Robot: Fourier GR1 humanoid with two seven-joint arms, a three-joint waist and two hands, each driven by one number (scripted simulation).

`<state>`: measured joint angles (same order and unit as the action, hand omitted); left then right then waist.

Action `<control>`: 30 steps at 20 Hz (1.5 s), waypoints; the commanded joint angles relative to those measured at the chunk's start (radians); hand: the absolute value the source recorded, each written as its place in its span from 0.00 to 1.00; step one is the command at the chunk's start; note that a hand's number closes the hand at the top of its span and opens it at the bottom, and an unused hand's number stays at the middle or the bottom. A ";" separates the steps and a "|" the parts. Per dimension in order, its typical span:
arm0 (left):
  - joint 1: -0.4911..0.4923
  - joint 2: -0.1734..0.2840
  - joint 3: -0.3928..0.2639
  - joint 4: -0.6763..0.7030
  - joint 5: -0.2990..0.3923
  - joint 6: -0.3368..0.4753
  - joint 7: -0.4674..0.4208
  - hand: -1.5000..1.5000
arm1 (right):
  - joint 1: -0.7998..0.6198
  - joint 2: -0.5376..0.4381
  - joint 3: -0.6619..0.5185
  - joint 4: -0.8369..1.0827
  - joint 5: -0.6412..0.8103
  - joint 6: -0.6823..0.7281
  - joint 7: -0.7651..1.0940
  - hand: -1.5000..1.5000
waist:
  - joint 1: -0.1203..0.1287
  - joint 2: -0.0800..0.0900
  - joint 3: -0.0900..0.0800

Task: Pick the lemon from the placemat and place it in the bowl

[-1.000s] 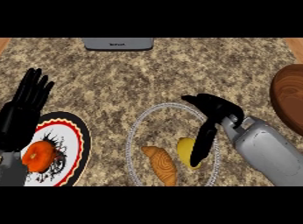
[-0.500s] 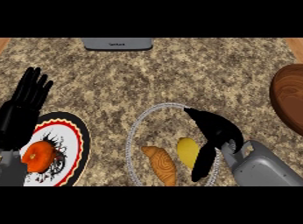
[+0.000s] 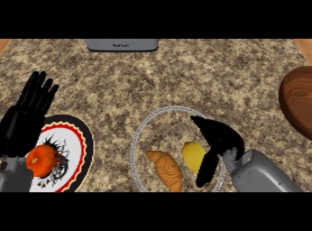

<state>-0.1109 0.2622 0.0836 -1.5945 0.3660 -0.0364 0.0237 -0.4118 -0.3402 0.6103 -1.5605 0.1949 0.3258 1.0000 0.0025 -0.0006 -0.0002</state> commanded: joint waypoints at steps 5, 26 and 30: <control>0.037 -0.018 -0.004 -0.068 -0.021 -0.012 0.034 0.50 | -0.021 0.062 -0.080 0.123 0.070 0.094 0.003 0.00 | 0.002 0.000 0.000; 0.018 -0.039 0.042 -0.022 -0.050 -0.016 0.031 0.50 | 0.104 -0.107 0.058 -0.034 0.329 0.220 -0.422 1.00 | -0.028 -0.007 0.001; 0.022 -0.029 0.072 -0.009 -0.046 0.003 0.036 0.50 | 0.139 -0.304 0.084 -0.217 0.343 0.199 -0.714 1.00 | -0.090 -0.023 0.007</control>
<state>-0.0963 0.2375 0.1446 -1.6187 0.3272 -0.0497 0.0656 -0.3300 -0.4827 0.6574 -1.6308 0.5191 0.5303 0.5099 -0.0444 -0.0161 0.0012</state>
